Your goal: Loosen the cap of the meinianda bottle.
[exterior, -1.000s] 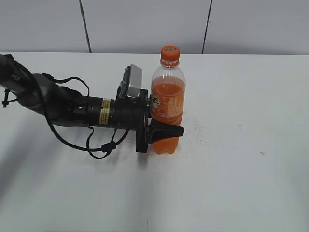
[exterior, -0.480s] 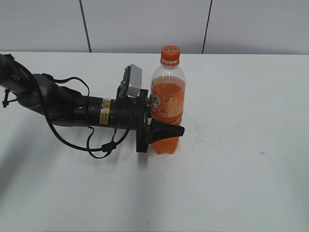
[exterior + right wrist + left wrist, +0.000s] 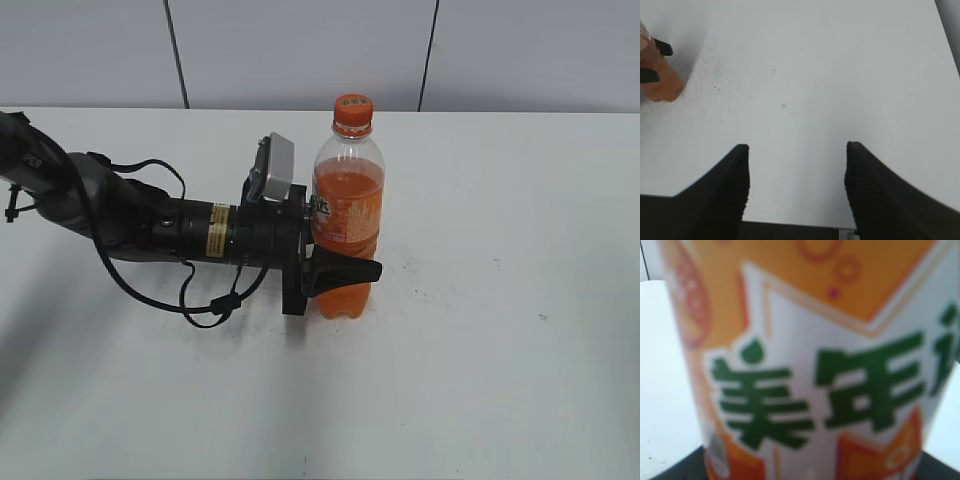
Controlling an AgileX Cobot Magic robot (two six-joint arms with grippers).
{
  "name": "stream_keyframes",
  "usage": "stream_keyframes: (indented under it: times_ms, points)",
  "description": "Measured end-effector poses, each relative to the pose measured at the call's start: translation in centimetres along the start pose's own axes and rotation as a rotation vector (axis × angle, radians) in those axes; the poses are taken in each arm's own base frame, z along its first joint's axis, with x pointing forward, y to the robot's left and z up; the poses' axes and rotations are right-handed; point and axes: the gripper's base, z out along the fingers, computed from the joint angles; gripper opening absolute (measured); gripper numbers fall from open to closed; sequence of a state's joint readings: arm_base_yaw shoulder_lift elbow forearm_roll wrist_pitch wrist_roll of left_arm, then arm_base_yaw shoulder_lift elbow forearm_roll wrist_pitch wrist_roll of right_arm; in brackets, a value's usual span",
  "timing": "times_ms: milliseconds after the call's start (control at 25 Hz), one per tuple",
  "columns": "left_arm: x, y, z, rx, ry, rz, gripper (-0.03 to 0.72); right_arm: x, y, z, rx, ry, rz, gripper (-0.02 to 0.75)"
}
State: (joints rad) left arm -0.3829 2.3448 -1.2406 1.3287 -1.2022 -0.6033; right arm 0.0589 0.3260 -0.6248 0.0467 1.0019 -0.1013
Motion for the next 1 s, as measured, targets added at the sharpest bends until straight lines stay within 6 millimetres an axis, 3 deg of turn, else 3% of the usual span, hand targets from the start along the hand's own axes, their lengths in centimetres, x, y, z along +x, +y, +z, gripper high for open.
stream_keyframes:
  times_ms: [240,440,600,840,1000]
  points:
    - [0.0,0.0,0.0,-0.004,-0.003,-0.004,0.391,-7.2,-0.7,3.6,-0.010,0.139,0.012,0.460]
    - [-0.1,0.1,0.1,-0.009,-0.009,-0.009,0.391,-12.7,-1.2,7.5,-0.016,0.100,0.039,0.460]
    - [0.0,0.1,0.1,-0.012,-0.008,-0.011,0.391,-15.6,-1.2,9.1,-0.038,0.115,0.096,0.460]
    - [0.0,0.1,0.1,-0.012,-0.009,-0.011,0.391,-18.4,-1.5,13.4,-0.058,0.400,0.140,0.460]
    - [0.0,0.1,0.1,-0.011,-0.009,-0.011,0.391,-21.0,-1.3,16.1,-0.064,0.430,0.198,0.460]
